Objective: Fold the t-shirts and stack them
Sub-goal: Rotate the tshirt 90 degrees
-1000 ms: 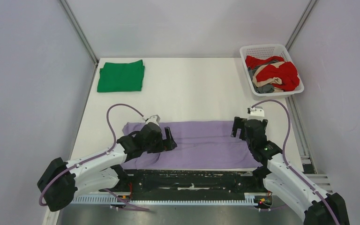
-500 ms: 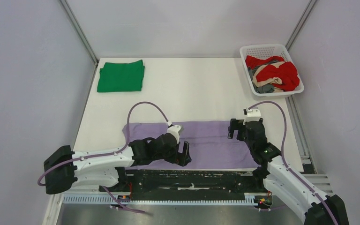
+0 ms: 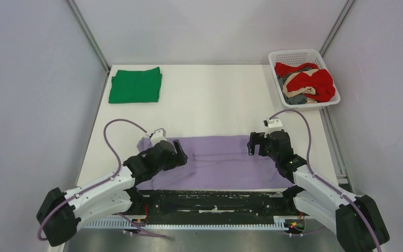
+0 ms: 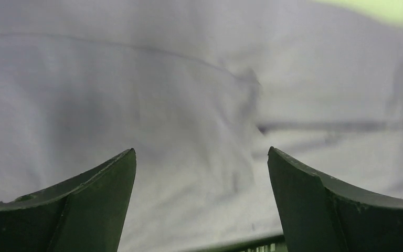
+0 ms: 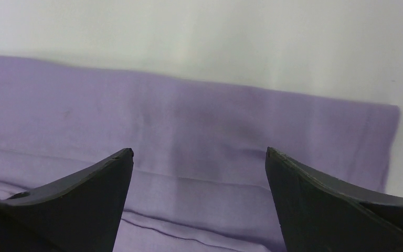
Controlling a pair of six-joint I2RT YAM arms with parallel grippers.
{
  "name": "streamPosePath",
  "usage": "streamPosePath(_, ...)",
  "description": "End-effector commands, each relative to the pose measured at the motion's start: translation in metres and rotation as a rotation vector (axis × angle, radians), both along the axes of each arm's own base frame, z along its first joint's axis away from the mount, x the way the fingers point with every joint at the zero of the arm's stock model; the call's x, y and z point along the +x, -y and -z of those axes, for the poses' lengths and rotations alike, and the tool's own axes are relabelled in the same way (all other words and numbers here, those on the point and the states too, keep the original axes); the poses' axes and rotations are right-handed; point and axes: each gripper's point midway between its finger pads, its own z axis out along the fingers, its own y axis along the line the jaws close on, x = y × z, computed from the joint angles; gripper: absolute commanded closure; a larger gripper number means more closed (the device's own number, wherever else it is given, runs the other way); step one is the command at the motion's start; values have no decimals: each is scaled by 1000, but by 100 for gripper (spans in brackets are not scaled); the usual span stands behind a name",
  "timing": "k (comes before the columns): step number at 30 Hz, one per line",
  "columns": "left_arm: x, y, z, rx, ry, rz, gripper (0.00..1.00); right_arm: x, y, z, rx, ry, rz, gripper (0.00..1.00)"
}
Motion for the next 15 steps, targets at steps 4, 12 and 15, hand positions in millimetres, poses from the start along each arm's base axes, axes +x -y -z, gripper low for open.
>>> streamPosePath(4,62,-11,32,-293,-67,-304,0,17,-47,-11,104,-1,-165,2)
streamPosePath(12,159,-29,51,-113,-143,-450,0,-8,-43,30,46,-139,-196,2)
streamPosePath(15,233,-5,39,-77,-96,-419,0,-26,-40,43,19,-193,-215,2)
